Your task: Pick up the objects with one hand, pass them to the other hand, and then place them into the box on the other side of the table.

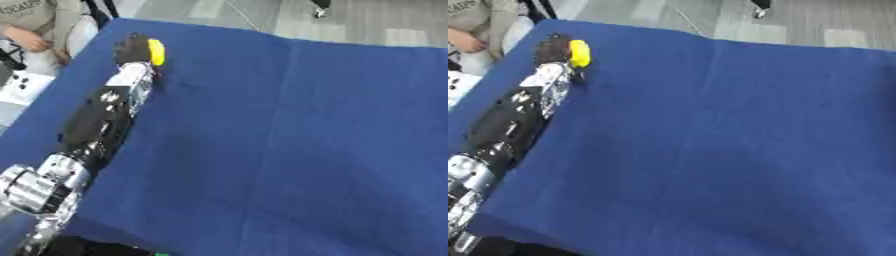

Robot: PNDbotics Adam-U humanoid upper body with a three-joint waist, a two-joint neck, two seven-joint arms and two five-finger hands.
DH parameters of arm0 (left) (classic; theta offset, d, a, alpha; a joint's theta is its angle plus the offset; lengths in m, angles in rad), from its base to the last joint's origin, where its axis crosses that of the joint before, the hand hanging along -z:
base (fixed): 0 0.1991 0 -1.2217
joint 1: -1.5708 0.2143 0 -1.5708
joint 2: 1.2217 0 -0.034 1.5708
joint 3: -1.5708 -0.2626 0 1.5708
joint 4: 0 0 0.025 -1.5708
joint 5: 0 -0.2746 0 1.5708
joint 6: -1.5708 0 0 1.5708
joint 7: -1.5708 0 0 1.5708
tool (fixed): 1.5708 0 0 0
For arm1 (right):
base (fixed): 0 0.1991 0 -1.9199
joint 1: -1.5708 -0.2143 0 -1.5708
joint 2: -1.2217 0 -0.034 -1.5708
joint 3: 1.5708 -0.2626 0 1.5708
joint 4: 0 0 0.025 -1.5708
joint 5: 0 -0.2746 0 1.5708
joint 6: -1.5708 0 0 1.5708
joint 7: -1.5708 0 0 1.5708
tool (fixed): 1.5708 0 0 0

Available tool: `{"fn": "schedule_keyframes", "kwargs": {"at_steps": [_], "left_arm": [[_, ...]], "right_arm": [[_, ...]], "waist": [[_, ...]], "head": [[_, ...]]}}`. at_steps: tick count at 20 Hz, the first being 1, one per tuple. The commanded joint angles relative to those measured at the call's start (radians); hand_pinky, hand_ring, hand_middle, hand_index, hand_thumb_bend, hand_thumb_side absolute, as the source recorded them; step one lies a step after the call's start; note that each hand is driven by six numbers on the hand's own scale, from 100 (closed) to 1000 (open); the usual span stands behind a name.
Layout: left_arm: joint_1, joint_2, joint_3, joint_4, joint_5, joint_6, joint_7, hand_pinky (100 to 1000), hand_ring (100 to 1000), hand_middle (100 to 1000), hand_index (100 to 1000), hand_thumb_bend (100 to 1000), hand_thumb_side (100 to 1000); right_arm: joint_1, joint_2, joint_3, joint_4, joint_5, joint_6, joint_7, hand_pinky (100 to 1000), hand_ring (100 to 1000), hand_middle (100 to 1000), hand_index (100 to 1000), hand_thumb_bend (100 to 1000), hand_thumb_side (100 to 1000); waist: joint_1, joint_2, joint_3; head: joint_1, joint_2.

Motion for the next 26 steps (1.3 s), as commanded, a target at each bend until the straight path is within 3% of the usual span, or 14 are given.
{"fn": "schedule_keyframes", "kwargs": {"at_steps": [1, 11, 26], "left_arm": [[-0.023, 0.042, 0.010, -0.021, -0.019, -0.001, -0.009, 785, 781, 811, 910, 218, 180], [-0.021, 0.044, 0.010, -0.018, -0.094, 0.010, -0.002, 751, 720, 734, 842, 216, 158], [-0.013, 0.044, 0.020, 0.001, -0.157, 0.023, 0.003, 643, 544, 524, 695, 107, 127]], "right_arm": [[-0.011, -0.006, -0.004, -0.021, 0.004, 0.000, 0.005, 943, 979, 840, 933, 100, 460], [-0.008, 0.006, 0.001, -0.021, 0.015, 0.003, 0.011, 944, 981, 838, 930, 100, 457], [-0.002, 0.007, 0.002, -0.021, 0.022, 0.008, 0.013, 943, 981, 839, 931, 100, 454]], "waist": [[0.001, -0.011, -0.003], [-0.001, 0.007, -0.012], [-0.005, 0.004, -0.005]], "head": [[0.006, -0.016], [0.011, -0.023], [0.013, -0.019]]}}
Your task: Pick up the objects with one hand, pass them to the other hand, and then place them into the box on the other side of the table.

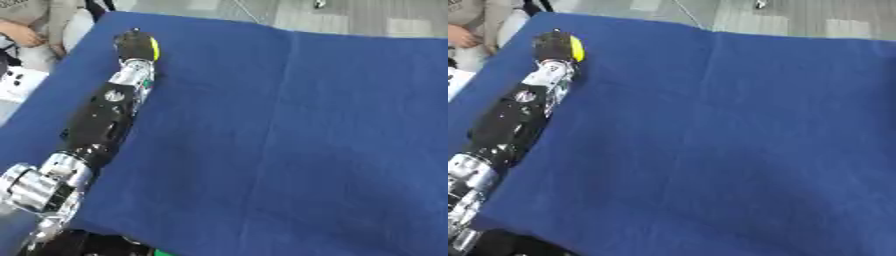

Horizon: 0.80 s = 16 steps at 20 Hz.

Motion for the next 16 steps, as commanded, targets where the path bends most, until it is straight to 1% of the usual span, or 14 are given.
{"fn": "schedule_keyframes", "kwargs": {"at_steps": [1, 5, 7, 9, 10, 11, 12, 14, 16], "left_arm": [[-0.012, 0.036, 0.010, -0.003, -0.004, 0.002, -0.002, 638, 534, 514, 685, 100, 128], [-0.011, 0.035, 0.011, 0.001, -0.001, 0.001, -0.002, 612, 501, 479, 643, 100, 134], [-0.010, 0.034, 0.011, 0.003, 0.001, 0.003, 0.001, 612, 501, 479, 643, 100, 134], [-0.010, 0.035, 0.013, 0.000, 0.003, 0.006, 0.012, 576, 452, 414, 558, 100, 152], [-0.010, 0.035, 0.014, -0.004, 0.005, 0.009, 0.025, 574, 447, 408, 553, 100, 154], [-0.009, 0.035, 0.015, -0.008, 0.009, 0.010, 0.040, 554, 409, 358, 509, 100, 166], [-0.009, 0.035, 0.014, -0.012, 0.012, 0.007, 0.057, 549, 396, 335, 489, 100, 177], [-0.008, 0.035, 0.013, -0.018, 0.023, 0.000, 0.088, 541, 370, 275, 445, 100, 165], [-0.007, 0.036, 0.013, -0.020, 0.035, -0.008, 0.110, 538, 349, 210, 404, 100, 182]], "right_arm": [[-0.006, -0.011, -0.004, -0.021, 0.004, 0.000, 0.000, 943, 981, 839, 931, 100, 454], [-0.005, -0.012, -0.004, -0.021, 0.006, 0.000, -0.001, 943, 981, 839, 931, 100, 454], [-0.004, -0.012, -0.004, -0.021, 0.007, 0.000, -0.001, 943, 981, 839, 931, 100, 454], [-0.003, -0.012, -0.003, -0.021, 0.008, 0.000, 0.000, 943, 981, 840, 931, 100, 465], [-0.002, -0.012, -0.003, -0.021, 0.009, -0.001, 0.001, 943, 981, 840, 931, 100, 465], [-0.002, -0.013, -0.003, -0.021, 0.010, -0.001, 0.002, 944, 981, 840, 931, 100, 467], [-0.002, -0.012, -0.003, -0.021, 0.010, -0.001, 0.003, 944, 981, 840, 931, 100, 468], [-0.001, -0.013, -0.003, -0.021, 0.010, -0.001, 0.004, 945, 981, 840, 931, 100, 468], [-0.001, -0.013, -0.003, -0.021, 0.009, -0.001, 0.005, 945, 981, 840, 931, 100, 469]], "waist": [[-0.001, -0.022, 0.001], [-0.003, -0.023, 0.004], [-0.004, -0.024, 0.005], [-0.006, -0.025, 0.007], [-0.007, -0.025, 0.008], [-0.007, -0.025, 0.009], [-0.007, -0.026, 0.011], [-0.007, -0.027, 0.013], [-0.007, -0.029, 0.015]], "head": [[0.003, -0.011], [0.004, -0.012], [0.004, -0.012], [0.004, -0.011], [0.005, -0.011], [0.005, -0.011], [0.004, -0.011], [0.004, -0.010], [0.003, -0.010]]}}
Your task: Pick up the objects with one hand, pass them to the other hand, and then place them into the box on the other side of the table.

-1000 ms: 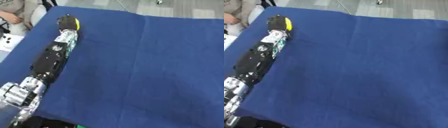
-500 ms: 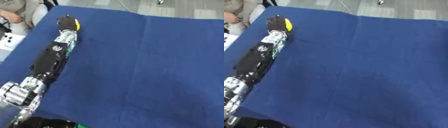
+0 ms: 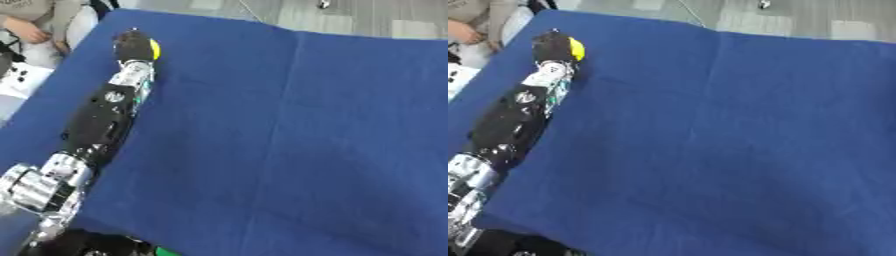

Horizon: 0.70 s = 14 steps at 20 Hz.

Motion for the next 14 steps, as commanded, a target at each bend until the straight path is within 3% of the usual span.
{"fn": "schedule_keyframes", "kwargs": {"at_steps": [1, 3, 8, 9, 10, 14], "left_arm": [[-0.012, 0.036, 0.006, -0.022, 0.020, -0.010, 0.036, 540, 343, 166, 380, 100, 205], [-0.012, 0.037, 0.004, -0.023, 0.034, -0.018, 0.044, 543, 333, 115, 353, 100, 245], [-0.010, 0.041, -0.001, -0.038, 0.065, -0.032, 0.053, 544, 316, 100, 298, 100, 315], [-0.009, 0.042, -0.002, -0.042, 0.070, -0.033, 0.054, 544, 312, 100, 285, 100, 435], [-0.009, 0.043, -0.003, -0.046, 0.075, -0.035, 0.054, 545, 310, 100, 282, 100, 340], [-0.005, 0.048, -0.009, -0.070, 0.095, -0.046, 0.049, 549, 309, 100, 281, 100, 347]], "right_arm": [[-0.003, -0.014, -0.004, -0.021, 0.001, 0.000, 0.003, 945, 982, 841, 932, 100, 469], [-0.003, -0.015, -0.004, -0.021, 0.000, 0.001, 0.003, 945, 982, 841, 932, 100, 469], [-0.001, -0.017, -0.005, -0.021, -0.001, 0.003, 0.003, 945, 982, 842, 934, 100, 469], [0.000, -0.017, -0.005, -0.021, -0.001, 0.003, 0.003, 945, 982, 842, 934, 100, 486], [0.000, -0.017, -0.005, -0.021, -0.001, 0.003, 0.002, 945, 982, 842, 934, 100, 470], [0.002, -0.019, -0.006, -0.021, -0.003, 0.004, 0.002, 945, 982, 842, 934, 100, 470]], "waist": [[0.001, -0.029, 0.002], [0.002, -0.032, 0.004], [0.003, -0.037, 0.007], [0.003, -0.038, 0.007], [0.003, -0.039, 0.008], [0.006, -0.043, 0.011]], "head": [[0.000, -0.009], [0.000, -0.008], [-0.002, -0.009], [-0.002, -0.009], [-0.002, -0.008], [-0.005, -0.007]]}}
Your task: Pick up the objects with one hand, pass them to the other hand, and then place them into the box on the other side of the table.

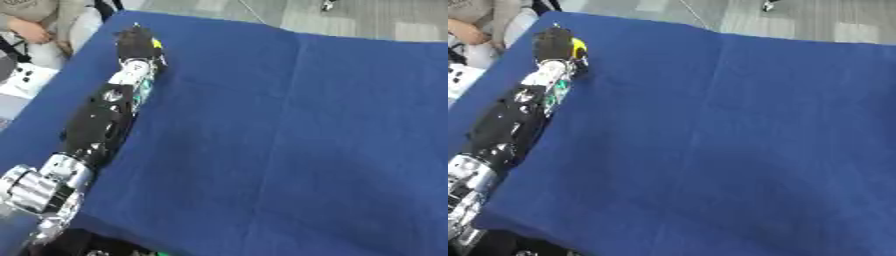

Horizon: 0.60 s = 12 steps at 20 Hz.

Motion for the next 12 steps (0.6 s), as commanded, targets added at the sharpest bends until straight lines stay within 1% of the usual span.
{"fn": "schedule_keyframes", "kwargs": {"at_steps": [1, 8, 11, 12], "left_arm": [[-0.010, 0.048, -0.004, -0.038, 0.017, -0.011, -0.003, 550, 310, 100, 281, 100, 348], [-0.005, 0.060, -0.019, -0.085, 0.030, -0.049, -0.040, 553, 312, 100, 282, 100, 344], [0.002, 0.069, -0.028, -0.102, 0.032, -0.070, -0.091, 557, 320, 100, 296, 100, 320], [0.003, 0.071, -0.027, -0.105, 0.031, -0.071, -0.112, 571, 338, 113, 343, 100, 308]], "right_arm": [[-0.005, -0.019, -0.007, -0.021, -0.003, 0.001, -0.001, 945, 982, 842, 934, 100, 470], [0.000, -0.023, -0.007, -0.021, -0.005, -0.001, 0.000, 945, 982, 843, 934, 100, 470], [0.002, -0.024, -0.008, -0.021, -0.006, 0.000, -0.001, 946, 982, 843, 934, 100, 470], [0.003, -0.025, -0.008, -0.021, -0.006, 0.000, 0.000, 946, 982, 843, 935, 100, 470]], "waist": [[0.004, -0.032, 0.003], [0.009, -0.037, 0.007], [0.010, -0.040, 0.008], [0.010, -0.041, 0.009]], "head": [[-0.004, -0.007], [-0.009, -0.005], [-0.010, -0.004], [-0.010, -0.004]]}}
